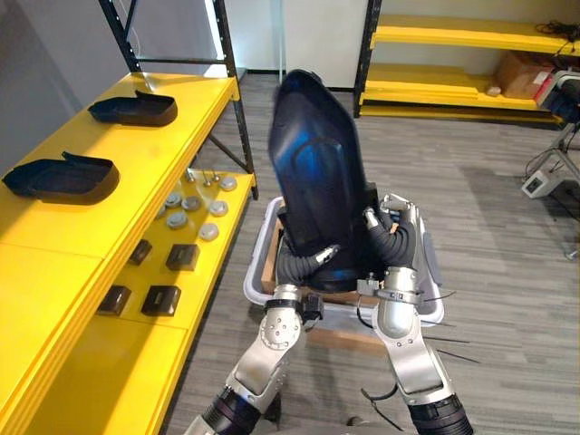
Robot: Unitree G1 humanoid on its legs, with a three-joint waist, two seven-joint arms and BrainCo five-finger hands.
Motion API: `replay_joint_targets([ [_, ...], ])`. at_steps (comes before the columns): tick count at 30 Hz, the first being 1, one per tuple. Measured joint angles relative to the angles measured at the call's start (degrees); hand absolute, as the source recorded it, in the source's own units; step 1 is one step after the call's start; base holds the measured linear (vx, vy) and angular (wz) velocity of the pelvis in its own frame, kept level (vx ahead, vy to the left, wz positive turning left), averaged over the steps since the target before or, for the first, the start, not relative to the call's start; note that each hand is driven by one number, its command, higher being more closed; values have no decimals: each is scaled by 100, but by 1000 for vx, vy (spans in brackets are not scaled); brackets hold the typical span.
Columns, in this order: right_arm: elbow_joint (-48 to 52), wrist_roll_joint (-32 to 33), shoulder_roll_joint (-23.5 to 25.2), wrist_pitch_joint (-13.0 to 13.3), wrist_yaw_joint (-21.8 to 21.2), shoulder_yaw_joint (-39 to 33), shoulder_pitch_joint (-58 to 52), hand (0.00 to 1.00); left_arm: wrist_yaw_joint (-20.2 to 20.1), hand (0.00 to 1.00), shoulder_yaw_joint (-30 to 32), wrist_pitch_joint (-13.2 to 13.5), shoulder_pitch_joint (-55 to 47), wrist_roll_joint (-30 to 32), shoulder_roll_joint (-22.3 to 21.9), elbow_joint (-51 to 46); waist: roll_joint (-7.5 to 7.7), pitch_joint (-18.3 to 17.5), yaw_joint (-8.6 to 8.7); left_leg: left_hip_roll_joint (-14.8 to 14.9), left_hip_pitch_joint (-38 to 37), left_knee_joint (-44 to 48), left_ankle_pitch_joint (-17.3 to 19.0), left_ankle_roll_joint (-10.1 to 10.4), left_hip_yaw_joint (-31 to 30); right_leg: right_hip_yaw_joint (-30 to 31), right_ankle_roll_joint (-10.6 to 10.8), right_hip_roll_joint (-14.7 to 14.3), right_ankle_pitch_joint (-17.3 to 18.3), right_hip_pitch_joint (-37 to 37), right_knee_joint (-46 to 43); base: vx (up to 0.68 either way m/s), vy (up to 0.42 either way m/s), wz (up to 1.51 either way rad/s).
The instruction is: Walk over and take plastic housings, then place them on the shelf
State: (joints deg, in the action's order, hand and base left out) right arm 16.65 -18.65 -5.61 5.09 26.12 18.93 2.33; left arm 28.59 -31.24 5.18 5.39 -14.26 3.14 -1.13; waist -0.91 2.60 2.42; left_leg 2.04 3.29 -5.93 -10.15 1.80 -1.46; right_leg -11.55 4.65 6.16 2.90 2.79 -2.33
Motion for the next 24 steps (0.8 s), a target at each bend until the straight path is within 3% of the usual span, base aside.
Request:
replay_joint_targets([
  [5,92,801,-642,161,-638,-32,-1,0,-130,100,154,-47,-4,25,106,-32,10,-25,-11,0,-1,-1,2,1,7,48,4,-3,-2,12,13,0,0,0],
  [9,466,1051,-806,349,-945,-311,-34,0,-254,100,318,-48,-27,51,103,-243,10,-25,-11,-1,-3,-2,3,3,27,67,4,-6,-3,15,11,0,0,0],
  [11,815,1379,-814,576,-1030,-697,-34,0,-366,100,473,-44,-121,163,88,-431,10,-31,-11,-1,-7,-2,4,3,42,81,5,-6,-3,14,10,0,0,0],
  [13,960,1619,-736,705,-1023,-1132,-34,0,-400,100,605,-43,-290,183,45,-513,13,-51,-6,0,-11,-2,9,-4,50,100,5,-5,-3,9,10,7,-8,-3],
  [19,760,2921,-65,1228,-700,-3451,-316,0,-495,100,1059,-46,-1058,317,-27,-578,17,-91,15,-1,-9,-2,35,-2,65,110,7,-3,-1,1,21,4,-3,-1],
  [22,-94,3456,91,1350,-325,-4269,-837,0,-511,100,1279,-42,-1443,330,-31,-919,15,-92,67,-3,5,-2,51,1,64,108,7,-3,-1,-1,44,0,0,0],
  [24,-1269,3482,69,1192,-205,-4517,-1314,0,-604,100,1466,-15,-1691,345,-75,-1191,-19,-117,130,-3,18,-2,65,9,64,108,7,-3,1,-14,48,32,-21,0],
])
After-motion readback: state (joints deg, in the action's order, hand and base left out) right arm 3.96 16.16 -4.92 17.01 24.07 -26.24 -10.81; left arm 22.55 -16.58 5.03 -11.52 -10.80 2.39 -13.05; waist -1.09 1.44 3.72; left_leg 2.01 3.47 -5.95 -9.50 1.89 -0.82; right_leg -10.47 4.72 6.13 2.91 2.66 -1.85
